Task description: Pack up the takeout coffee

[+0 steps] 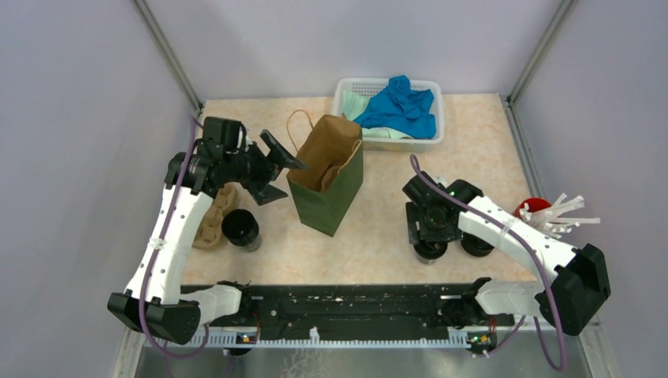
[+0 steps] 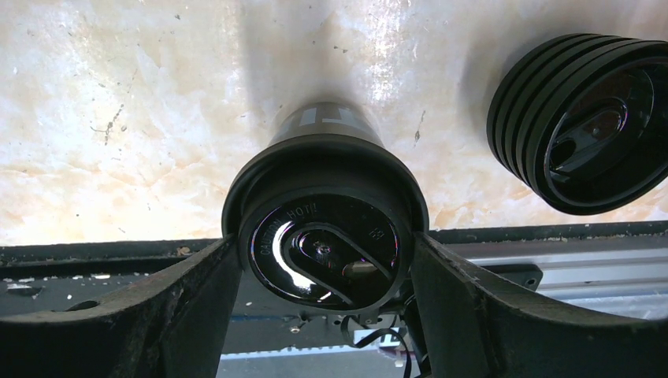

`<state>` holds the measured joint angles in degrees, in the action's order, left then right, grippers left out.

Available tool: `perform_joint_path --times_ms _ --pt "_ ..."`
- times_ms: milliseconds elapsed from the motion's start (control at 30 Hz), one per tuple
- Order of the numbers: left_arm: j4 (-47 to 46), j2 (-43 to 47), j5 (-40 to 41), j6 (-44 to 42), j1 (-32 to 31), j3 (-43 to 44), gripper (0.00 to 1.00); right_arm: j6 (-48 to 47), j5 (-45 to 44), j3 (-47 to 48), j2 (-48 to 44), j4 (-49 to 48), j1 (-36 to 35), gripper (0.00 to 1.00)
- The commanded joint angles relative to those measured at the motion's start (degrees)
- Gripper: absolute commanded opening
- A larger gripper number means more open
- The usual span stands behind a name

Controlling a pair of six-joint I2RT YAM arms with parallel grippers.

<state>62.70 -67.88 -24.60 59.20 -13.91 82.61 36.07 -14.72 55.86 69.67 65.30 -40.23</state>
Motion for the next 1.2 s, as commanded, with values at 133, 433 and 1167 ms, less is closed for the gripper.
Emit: perform_joint_path --times_ms 133,433,1167 --pt "0.33 1.16 -0.4 -0.67 0.29 0.76 0.96 0.36 -0.9 -2.61 0.15 -1.4 -0.39 0.77" --pt "1.94 1.17 -0.33 -0.37 0.28 0.75 0.97 0.64 -0.17 -3.32 -0.67 -1.65 -0.45 0.78" --pt "8.19 1.02 7.94 11.41 -7.13 1.52 0.85 -0.68 -1.68 2.17 -7.28 -1.83 -0.39 0.68"
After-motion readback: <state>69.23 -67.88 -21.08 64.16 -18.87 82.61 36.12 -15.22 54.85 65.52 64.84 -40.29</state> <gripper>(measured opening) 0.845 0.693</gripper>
